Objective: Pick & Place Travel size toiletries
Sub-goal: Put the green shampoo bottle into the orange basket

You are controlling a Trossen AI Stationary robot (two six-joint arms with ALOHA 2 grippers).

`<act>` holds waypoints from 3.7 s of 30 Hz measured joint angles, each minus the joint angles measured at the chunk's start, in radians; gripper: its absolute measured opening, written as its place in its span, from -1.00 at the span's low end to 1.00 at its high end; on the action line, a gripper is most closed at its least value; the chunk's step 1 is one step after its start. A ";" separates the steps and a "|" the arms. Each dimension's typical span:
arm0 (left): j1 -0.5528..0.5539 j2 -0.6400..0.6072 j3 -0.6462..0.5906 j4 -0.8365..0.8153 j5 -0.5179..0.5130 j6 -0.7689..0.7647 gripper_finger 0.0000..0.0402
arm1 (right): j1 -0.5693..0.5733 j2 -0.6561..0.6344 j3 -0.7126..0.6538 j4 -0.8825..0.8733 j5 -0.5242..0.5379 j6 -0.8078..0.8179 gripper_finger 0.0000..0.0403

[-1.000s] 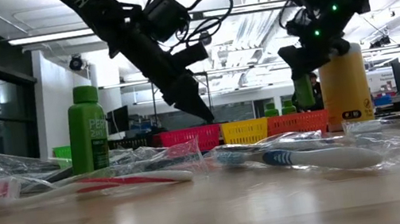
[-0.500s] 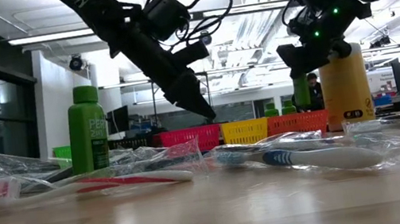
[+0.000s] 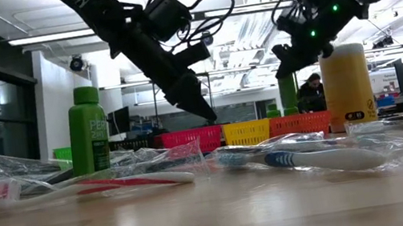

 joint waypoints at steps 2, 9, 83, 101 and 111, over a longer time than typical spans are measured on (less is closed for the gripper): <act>0.000 0.000 0.000 -0.005 0.004 -0.001 -0.23 | -0.029 0.030 0.000 0.013 -0.070 -0.071 -0.53; 0.000 0.000 -0.001 -0.027 0.018 -0.024 -0.23 | -0.130 0.105 0.000 0.092 -0.279 -0.262 -0.53; -0.027 -0.208 -0.139 -0.268 0.001 -0.217 -0.23 | -0.083 -0.059 0.037 -0.029 -0.401 -0.101 -0.12; -0.390 -0.742 -0.305 -0.785 0.116 -0.627 -0.23 | 0.081 -0.114 0.036 -0.187 -0.344 -0.159 0.16; -0.711 -0.738 -0.305 -0.829 0.250 -0.930 -0.12 | 0.086 -0.114 0.036 -0.187 -0.338 -0.164 0.16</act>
